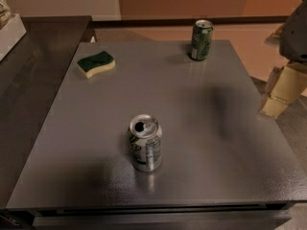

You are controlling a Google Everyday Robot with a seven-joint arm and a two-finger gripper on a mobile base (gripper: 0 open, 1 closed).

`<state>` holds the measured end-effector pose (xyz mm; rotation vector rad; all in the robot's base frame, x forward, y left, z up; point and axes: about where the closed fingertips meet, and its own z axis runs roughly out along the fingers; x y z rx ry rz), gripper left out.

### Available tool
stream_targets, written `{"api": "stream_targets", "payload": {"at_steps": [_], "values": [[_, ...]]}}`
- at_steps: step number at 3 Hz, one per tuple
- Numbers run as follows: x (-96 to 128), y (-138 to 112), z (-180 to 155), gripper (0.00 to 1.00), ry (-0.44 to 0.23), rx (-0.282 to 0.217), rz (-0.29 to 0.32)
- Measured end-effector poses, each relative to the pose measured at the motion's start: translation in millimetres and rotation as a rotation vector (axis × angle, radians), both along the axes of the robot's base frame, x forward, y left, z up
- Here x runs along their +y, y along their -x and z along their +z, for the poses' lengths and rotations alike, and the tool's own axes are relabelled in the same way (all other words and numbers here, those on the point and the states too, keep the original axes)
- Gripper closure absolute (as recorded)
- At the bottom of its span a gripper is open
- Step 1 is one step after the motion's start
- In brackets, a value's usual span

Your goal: Move green can near 7up can

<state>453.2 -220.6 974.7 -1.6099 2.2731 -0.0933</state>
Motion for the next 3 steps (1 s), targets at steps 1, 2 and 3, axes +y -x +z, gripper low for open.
{"api": "stream_targets", "payload": {"at_steps": [1,2,3], "values": [[-11.3,-36.5,-9.2,0.0,-0.048,-0.034,-0.125],[-24.8,-78.8,-20.8,0.0,-0.129,-0.062,-0.221],[-33.6,-125.5,-28.7,0.0,-0.225,-0.095,-0.278]]}}
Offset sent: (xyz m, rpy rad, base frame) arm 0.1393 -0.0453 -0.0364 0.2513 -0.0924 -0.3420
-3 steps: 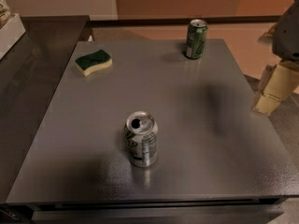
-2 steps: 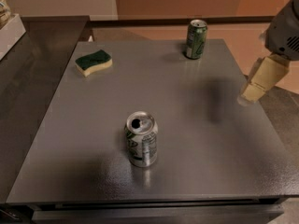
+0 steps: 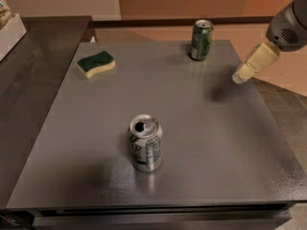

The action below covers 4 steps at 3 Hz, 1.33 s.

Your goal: Move green can near 7up can

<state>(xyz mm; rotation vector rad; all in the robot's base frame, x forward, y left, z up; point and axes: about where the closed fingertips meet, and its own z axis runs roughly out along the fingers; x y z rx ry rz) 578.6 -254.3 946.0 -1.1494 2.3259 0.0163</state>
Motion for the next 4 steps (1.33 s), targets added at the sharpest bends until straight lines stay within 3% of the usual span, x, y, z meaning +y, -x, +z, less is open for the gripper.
{"api": "stream_targets", "payload": {"at_steps": [2,4], "values": [[14.9,-92.5,-14.8,0.0,-0.179,-0.075,-0.008],[43.6,-151.9,-25.9,0.0,-0.284,-0.185,-0.018]]}}
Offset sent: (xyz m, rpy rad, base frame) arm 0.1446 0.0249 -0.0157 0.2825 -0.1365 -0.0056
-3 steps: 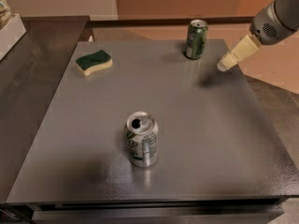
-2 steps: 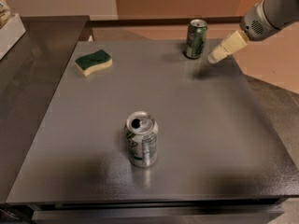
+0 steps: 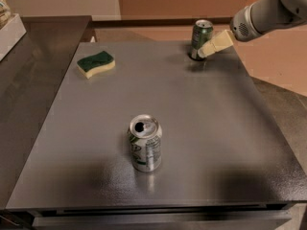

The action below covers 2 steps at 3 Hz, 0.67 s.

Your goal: Move green can near 7up can

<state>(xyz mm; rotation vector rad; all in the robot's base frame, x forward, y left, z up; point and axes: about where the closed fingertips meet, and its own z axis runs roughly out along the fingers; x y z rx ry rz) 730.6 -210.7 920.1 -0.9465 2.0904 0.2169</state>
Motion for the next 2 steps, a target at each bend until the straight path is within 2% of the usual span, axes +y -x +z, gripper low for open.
{"api": "stream_targets", "payload": {"at_steps": [2], "values": [[11.2,-42.0,-9.7,0.0,-0.068,-0.07,-0.035]]}}
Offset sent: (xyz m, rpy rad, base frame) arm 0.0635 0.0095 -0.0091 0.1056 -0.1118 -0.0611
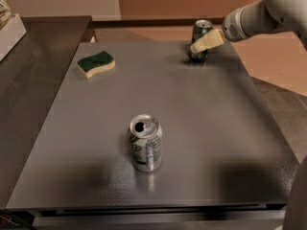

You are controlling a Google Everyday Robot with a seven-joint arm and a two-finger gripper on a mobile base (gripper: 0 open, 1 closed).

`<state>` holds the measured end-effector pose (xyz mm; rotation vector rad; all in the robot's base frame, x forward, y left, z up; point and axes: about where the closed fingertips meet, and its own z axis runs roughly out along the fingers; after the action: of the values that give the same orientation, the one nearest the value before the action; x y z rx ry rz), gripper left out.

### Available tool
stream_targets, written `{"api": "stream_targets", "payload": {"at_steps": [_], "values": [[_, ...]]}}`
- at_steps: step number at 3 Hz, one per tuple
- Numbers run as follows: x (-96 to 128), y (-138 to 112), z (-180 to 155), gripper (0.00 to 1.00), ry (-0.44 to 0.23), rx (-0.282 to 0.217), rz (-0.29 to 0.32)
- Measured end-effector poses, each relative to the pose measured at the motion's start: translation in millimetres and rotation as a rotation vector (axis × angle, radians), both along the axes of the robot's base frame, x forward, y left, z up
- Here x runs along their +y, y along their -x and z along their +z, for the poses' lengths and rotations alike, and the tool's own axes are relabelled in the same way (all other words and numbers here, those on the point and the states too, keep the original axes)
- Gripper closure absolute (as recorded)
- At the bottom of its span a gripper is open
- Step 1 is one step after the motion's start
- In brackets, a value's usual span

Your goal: Move green can near 7up can

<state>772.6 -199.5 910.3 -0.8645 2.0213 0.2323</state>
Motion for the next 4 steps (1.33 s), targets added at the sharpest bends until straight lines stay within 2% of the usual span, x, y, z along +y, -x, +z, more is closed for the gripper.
{"api": "stream_targets", "payload": {"at_steps": [1,2,4], "values": [[7.1,-14.2,-4.6,0.0,-0.032,-0.011,0.005],[10.7,-21.7,-7.3,0.15,-0.048,-0.012,0.012],[9.9,-22.1,-7.5,0.61,-0.048,-0.008,0.025]]}}
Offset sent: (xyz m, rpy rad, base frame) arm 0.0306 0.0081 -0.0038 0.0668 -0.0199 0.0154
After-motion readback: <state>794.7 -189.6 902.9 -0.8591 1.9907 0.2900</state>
